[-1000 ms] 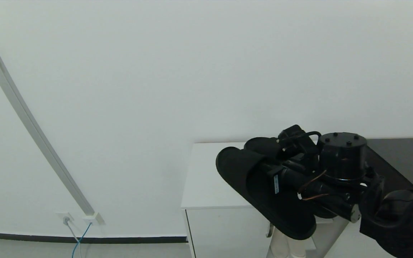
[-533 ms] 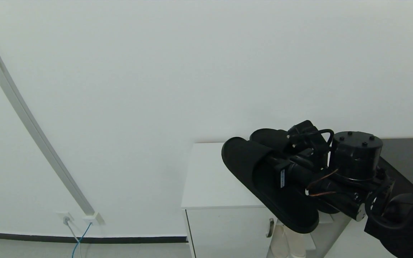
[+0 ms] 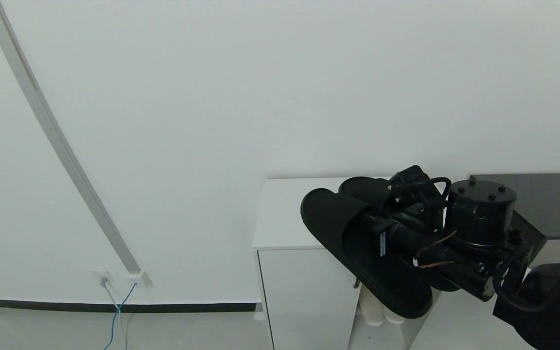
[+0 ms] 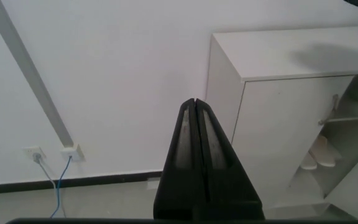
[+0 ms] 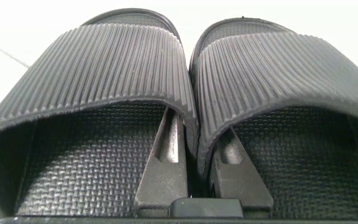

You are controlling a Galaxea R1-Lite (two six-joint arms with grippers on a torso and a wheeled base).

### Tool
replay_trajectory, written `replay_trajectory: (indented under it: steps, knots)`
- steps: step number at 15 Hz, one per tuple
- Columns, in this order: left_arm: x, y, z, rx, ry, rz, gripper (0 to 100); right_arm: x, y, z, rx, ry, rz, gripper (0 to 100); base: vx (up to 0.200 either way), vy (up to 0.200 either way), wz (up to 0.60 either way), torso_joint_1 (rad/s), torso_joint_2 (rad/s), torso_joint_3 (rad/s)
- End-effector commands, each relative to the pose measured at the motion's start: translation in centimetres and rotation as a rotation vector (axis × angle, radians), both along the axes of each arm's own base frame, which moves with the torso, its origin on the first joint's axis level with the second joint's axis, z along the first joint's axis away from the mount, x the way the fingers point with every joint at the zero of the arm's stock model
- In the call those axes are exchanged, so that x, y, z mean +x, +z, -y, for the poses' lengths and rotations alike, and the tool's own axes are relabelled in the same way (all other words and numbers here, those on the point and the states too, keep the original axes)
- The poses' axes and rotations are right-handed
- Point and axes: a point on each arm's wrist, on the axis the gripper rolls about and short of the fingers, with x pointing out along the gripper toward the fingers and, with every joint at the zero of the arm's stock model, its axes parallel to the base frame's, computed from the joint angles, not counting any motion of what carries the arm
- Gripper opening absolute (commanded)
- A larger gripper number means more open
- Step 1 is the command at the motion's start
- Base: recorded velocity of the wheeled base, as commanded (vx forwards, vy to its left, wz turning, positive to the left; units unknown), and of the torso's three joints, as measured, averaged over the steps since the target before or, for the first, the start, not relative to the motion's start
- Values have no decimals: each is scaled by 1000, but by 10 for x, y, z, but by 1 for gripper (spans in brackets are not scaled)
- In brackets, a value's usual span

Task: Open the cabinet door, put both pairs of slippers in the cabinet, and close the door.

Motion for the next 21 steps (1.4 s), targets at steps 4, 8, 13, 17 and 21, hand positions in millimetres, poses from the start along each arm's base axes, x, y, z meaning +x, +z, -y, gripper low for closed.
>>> replay_trajectory:
  steps: [4, 8, 13, 17, 21]
  knots:
    - [0, 0, 0, 0, 0, -2, 0, 0, -2, -1, -5, 4, -7, 0, 0, 0, 0, 0, 0, 0]
    - [0, 0, 0, 3, 0, -2, 0, -2, -4, -1, -10, 5, -13, 0, 0, 0, 0, 0, 0, 0]
    - [0, 0, 0, 0, 0, -2, 0, -3, -7, -1, -32, 11, -9, 0, 0, -80, 0, 0, 1, -2]
    - [0, 0, 0, 0, 0, -2, 0, -4, -8, -1, -34, 14, -12, 0, 0, -200, 0, -2, 1, 2]
    - [0, 0, 0, 0, 0, -2, 0, -4, -8, -1, -34, 14, -12, 0, 0, -200, 0, 6, -1, 0]
